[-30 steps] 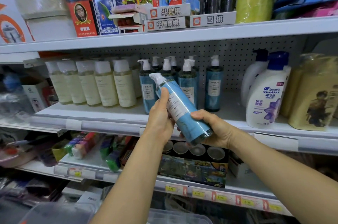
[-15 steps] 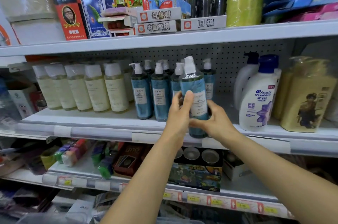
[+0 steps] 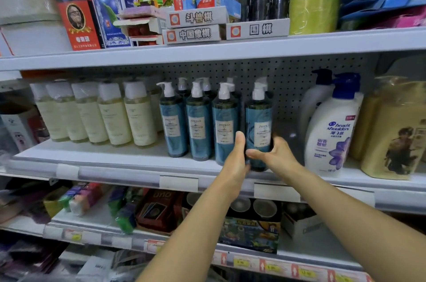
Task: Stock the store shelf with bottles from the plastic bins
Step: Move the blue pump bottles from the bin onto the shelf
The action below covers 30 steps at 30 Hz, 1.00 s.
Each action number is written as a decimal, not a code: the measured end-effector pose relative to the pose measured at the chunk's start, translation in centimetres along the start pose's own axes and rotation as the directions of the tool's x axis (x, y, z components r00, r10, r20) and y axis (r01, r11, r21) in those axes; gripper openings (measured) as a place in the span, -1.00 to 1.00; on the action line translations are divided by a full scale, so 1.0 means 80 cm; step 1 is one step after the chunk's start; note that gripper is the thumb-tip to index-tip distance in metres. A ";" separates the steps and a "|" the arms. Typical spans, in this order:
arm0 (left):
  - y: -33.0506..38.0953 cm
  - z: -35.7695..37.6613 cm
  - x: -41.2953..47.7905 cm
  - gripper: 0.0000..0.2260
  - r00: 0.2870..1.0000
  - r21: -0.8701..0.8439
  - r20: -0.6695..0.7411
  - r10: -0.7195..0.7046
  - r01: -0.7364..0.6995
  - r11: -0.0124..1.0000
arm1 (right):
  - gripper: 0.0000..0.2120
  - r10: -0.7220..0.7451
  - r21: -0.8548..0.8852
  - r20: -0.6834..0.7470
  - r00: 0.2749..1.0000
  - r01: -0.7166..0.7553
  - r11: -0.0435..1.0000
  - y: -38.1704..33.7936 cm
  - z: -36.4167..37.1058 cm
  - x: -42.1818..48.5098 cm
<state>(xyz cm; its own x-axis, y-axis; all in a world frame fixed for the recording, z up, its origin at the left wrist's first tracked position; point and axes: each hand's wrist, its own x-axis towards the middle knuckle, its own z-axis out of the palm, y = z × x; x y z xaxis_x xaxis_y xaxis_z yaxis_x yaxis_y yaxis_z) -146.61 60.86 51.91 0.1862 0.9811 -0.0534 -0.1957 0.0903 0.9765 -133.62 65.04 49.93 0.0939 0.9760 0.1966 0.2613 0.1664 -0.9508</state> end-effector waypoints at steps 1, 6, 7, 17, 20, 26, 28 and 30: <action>-0.003 0.000 0.003 -0.44 1.000 -0.029 -0.014 0.008 -0.008 1.000 | -0.54 0.000 -0.014 0.014 1.000 0.000 1.000 0.002 0.001 0.003; -0.018 0.000 0.011 -0.42 1.000 -0.110 -0.026 0.006 -0.009 0.994 | -0.44 -0.005 -0.031 0.028 1.000 0.006 1.000 0.004 0.005 0.009; -0.019 0.000 0.011 -0.42 0.999 -0.133 -0.031 0.004 -0.008 0.991 | -0.41 -0.006 -0.030 0.030 1.000 0.007 1.000 0.004 0.005 0.010; -0.037 -0.016 -0.030 -0.65 0.959 -0.227 -0.282 0.028 -0.095 0.969 | -0.25 -0.037 -0.351 -0.106 0.994 -0.003 0.936 0.002 0.015 -0.025; -0.050 -0.025 -0.048 -0.77 0.948 -0.235 -0.319 -0.015 -0.064 0.970 | -0.25 -0.154 -0.362 -0.151 0.976 0.090 0.928 0.006 0.022 -0.045; -0.083 -0.048 -0.064 -0.85 0.953 -0.213 -0.281 -0.114 0.054 0.975 | -0.51 -0.422 -0.270 -0.299 0.856 0.349 0.897 0.019 0.036 -0.096; -0.094 -0.056 -0.065 -0.82 0.949 -0.215 -0.272 -0.160 0.102 0.971 | -0.59 -0.455 -0.244 -0.214 0.864 0.404 0.882 0.027 0.047 -0.118; -0.106 -0.063 -0.067 -0.79 0.939 -0.229 -0.267 -0.215 0.155 0.961 | -0.62 -0.446 -0.229 -0.108 0.888 0.414 0.881 0.042 0.061 -0.137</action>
<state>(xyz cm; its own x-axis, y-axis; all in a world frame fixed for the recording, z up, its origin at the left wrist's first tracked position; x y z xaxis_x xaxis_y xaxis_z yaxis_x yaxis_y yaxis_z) -150.80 55.68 42.90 -0.0399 0.9479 -0.3162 -0.3798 0.2783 0.8822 -138.48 55.63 43.39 0.0705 0.7777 0.6247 0.4895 0.5187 -0.7010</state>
